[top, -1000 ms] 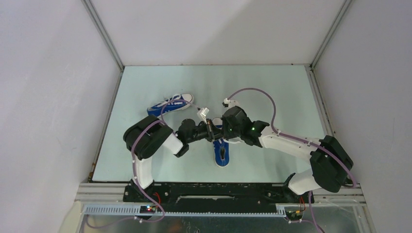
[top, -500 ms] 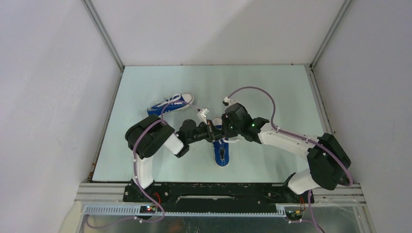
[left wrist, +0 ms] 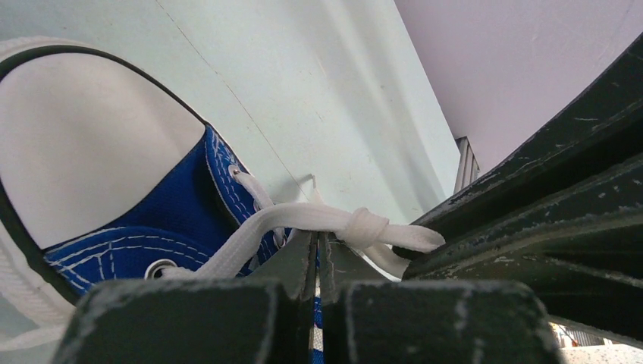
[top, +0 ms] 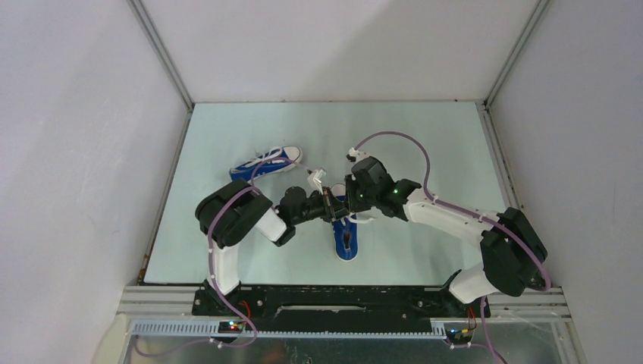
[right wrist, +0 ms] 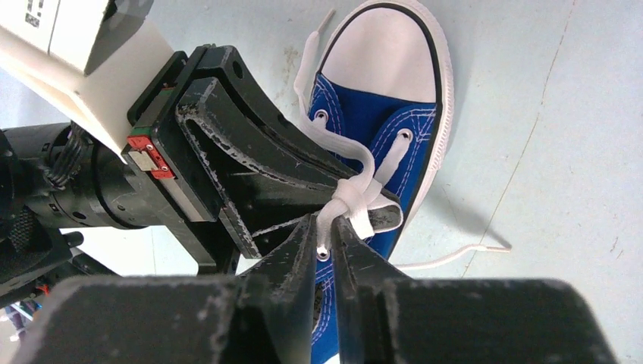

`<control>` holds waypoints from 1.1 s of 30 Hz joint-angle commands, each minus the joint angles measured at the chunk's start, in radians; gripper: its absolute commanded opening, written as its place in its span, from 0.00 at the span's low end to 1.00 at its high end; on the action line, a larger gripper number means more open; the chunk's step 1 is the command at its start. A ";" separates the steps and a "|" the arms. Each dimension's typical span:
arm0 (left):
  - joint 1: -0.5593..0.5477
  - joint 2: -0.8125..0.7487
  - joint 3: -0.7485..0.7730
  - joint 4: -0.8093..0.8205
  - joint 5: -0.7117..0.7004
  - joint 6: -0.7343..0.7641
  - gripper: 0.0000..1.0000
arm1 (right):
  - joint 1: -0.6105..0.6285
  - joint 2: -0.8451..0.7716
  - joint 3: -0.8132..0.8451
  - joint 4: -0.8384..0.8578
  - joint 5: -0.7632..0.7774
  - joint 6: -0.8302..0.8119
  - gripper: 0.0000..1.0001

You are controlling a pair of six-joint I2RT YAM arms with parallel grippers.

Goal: Tie the shoes

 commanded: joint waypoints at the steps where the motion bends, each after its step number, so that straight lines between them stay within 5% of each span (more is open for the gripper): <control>1: 0.001 -0.003 0.005 -0.019 -0.023 0.028 0.00 | -0.007 -0.008 0.042 -0.011 0.006 -0.013 0.12; 10: 0.001 0.004 0.013 -0.024 -0.017 0.029 0.00 | 0.010 -0.030 0.064 -0.029 -0.045 0.003 0.00; 33: 0.001 0.011 0.022 -0.030 0.008 0.023 0.00 | 0.065 0.014 0.144 -0.015 -0.120 0.012 0.00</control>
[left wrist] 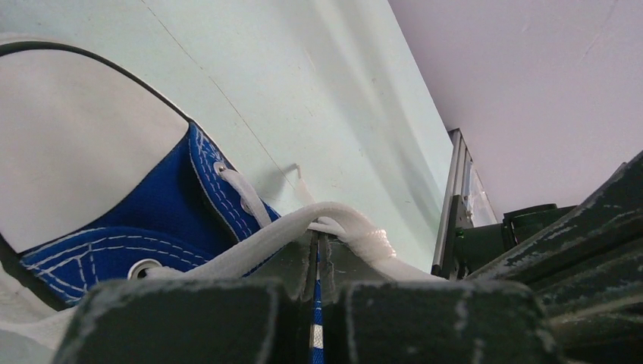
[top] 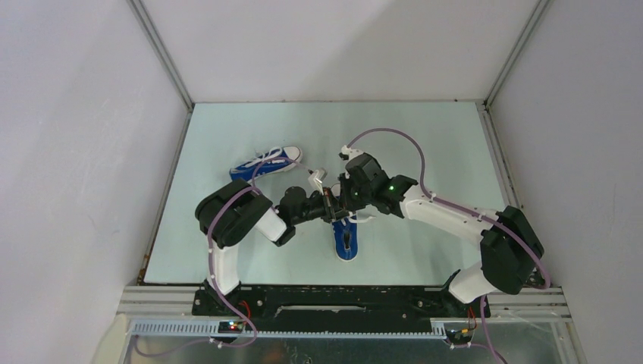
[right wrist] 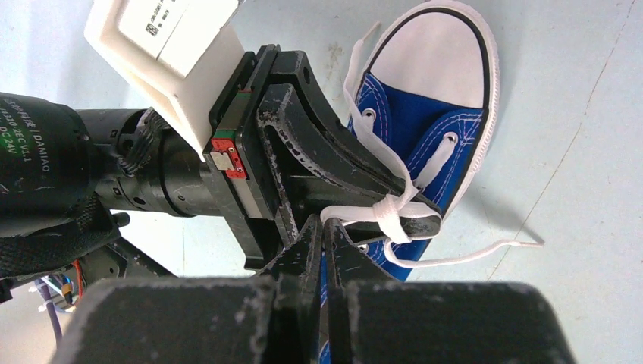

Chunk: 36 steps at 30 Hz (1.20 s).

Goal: Tie the shoes

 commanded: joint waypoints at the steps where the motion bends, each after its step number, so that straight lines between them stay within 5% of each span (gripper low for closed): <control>1: 0.001 0.011 0.021 -0.033 -0.015 0.020 0.00 | 0.029 -0.004 0.065 0.045 -0.077 0.010 0.00; 6: 0.001 0.011 0.022 -0.023 -0.006 0.015 0.00 | 0.019 -0.002 0.066 0.044 -0.083 0.004 0.02; 22: 0.019 0.051 0.024 0.030 0.017 -0.017 0.00 | -0.049 -0.053 0.065 -0.024 -0.129 -0.045 0.38; 36: 0.018 0.053 0.025 0.025 0.017 -0.015 0.00 | -0.225 -0.196 -0.040 -0.058 -0.133 -0.070 0.38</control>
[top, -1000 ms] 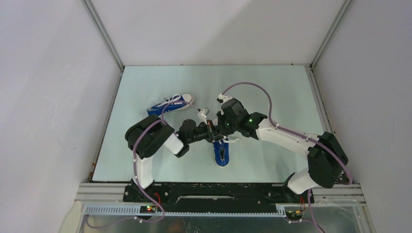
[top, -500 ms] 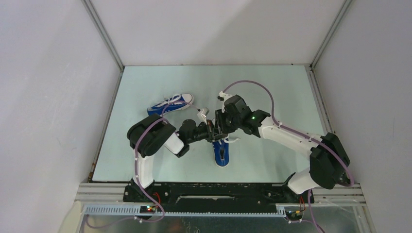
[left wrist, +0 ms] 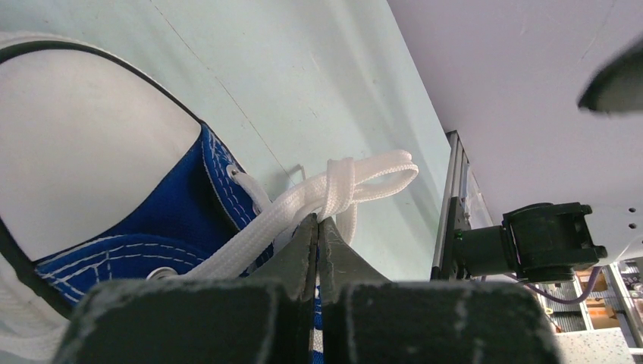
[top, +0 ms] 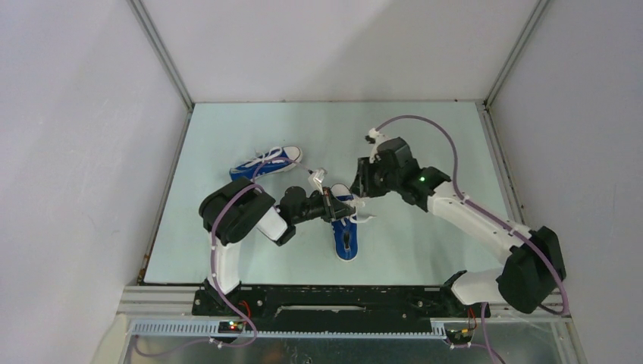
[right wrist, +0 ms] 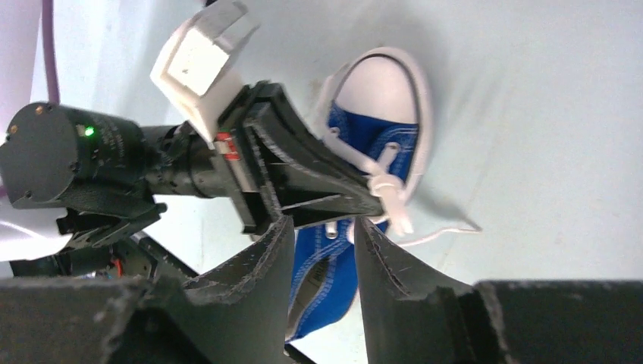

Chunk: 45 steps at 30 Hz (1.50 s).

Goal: Tie the shoes

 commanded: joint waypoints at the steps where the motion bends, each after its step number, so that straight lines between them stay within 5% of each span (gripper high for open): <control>1: 0.007 0.014 0.015 -0.009 0.000 0.006 0.00 | -0.098 -0.069 -0.063 0.014 -0.008 -0.020 0.38; 4: 0.007 0.012 0.014 -0.010 0.000 0.007 0.00 | -0.160 -0.062 -0.119 0.054 -0.017 -0.027 0.41; 12: 0.006 0.009 0.012 -0.012 0.000 0.009 0.00 | -0.247 0.080 -0.148 0.131 -0.038 -0.059 0.26; 21: 0.007 0.010 0.012 -0.012 0.000 0.011 0.00 | -0.250 0.254 -0.149 0.242 -0.231 -0.060 0.24; 32: 0.007 0.009 0.015 -0.018 0.001 0.014 0.00 | -0.247 0.257 -0.178 0.338 -0.499 -0.061 0.22; 45: 0.008 0.017 0.019 -0.006 0.010 0.006 0.00 | -0.226 0.219 -0.220 0.330 -0.537 -0.092 0.22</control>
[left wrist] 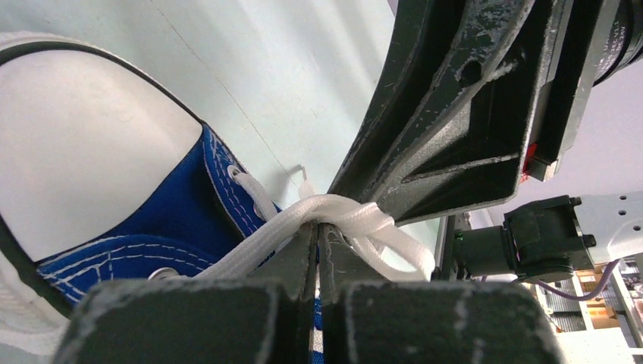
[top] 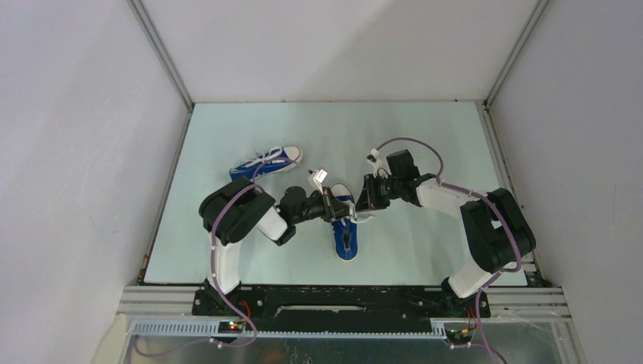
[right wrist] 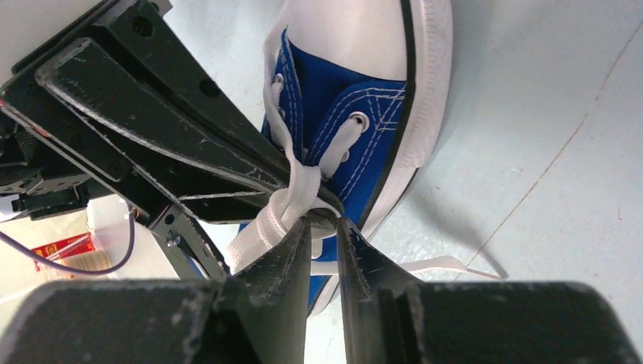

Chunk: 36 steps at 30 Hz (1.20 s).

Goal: Tie the shoes

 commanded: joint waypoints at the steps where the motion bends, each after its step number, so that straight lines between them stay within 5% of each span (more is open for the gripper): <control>1: 0.007 0.017 0.018 -0.001 0.010 0.004 0.00 | 0.009 -0.042 -0.005 0.038 -0.042 -0.017 0.22; 14: 0.008 0.043 0.020 0.077 0.041 -0.039 0.00 | 0.040 -0.066 -0.005 0.070 -0.055 0.031 0.23; 25: 0.018 0.101 0.029 0.173 0.060 -0.111 0.00 | 0.052 -0.110 -0.005 0.000 0.128 0.004 0.15; 36: 0.017 0.100 0.031 0.145 0.054 -0.098 0.00 | 0.054 -0.106 -0.013 -0.026 0.165 0.026 0.23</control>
